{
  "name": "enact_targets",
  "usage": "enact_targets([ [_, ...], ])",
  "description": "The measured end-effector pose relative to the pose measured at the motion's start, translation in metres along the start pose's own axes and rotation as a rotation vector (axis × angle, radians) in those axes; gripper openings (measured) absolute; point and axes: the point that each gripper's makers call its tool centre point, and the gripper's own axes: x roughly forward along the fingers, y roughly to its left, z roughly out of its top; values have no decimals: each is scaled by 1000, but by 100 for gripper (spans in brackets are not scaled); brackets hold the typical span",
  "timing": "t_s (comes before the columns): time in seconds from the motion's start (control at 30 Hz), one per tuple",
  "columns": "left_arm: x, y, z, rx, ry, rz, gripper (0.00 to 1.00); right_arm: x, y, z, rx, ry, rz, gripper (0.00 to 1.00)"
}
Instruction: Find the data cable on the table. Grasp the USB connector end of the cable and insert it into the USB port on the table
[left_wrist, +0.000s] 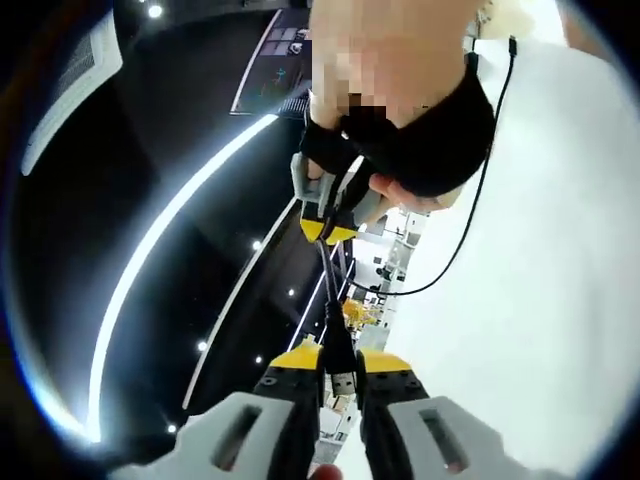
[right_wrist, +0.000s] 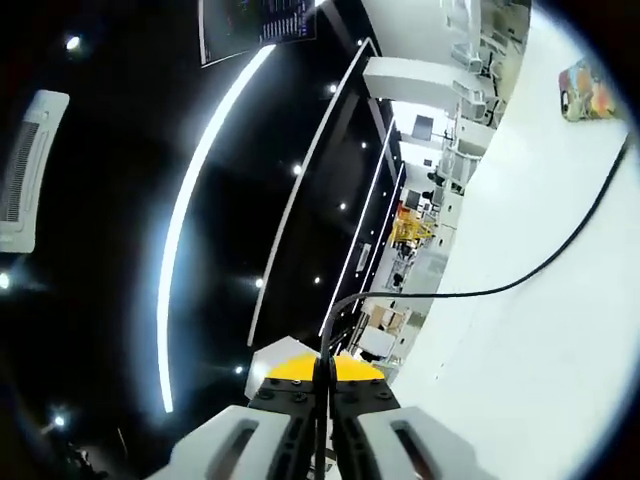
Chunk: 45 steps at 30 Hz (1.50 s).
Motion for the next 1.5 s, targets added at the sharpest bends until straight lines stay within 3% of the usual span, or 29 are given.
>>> enact_targets([
  [0.2, -3, 5, 3, -9, -18, 4, 13, 1, 3, 1, -16, 7, 43, 6],
  [0.4, 1, 14, -4, -68, -28, -5, 12, 4, 8, 2, -129, 54, 119, 7],
  [0.67, 9, 20, -15, -163, -33, -26, 12, 4, 21, -22, -180, 213, 285, 17],
  [0.73, 8, 21, -17, -184, -36, -31, 12, 1, 30, -31, -160, 280, 366, 17],
  [0.9, 6, 22, -26, -220, -22, -28, 12, 3, 29, -52, -126, 433, 434, 19],
  [1.0, 6, 21, -28, -226, -14, -26, 12, 7, 23, -58, -116, 464, 446, 21],
  [1.03, 6, 21, -28, -227, -14, -23, 12, 8, 15, -63, -110, 488, 413, 22],
  [1.13, 7, 22, -27, -229, -20, -16, 12, 8, 8, -68, -123, 483, 408, 22],
  [1.2, 7, 22, -24, -236, -35, -19, 12, 0, 19, -78, -29, 527, 478, 22],
  [1.27, 7, 20, -22, -246, -40, -26, 12, -3, 26, -85, -18, 556, 526, 16],
  [1.33, 6, 19, -20, -270, -55, -30, 12, -3, 30, -90, -74, 556, 545, 10],
  [1.43, 3, 22, -19, -351, -92, -34, 12, -8, 38, -90, 21, 569, 559, 7],
  [1.5, 5, 22, -22, -371, -79, -49, 12, -6, 36, -91, 40, 570, 531, 6],
])
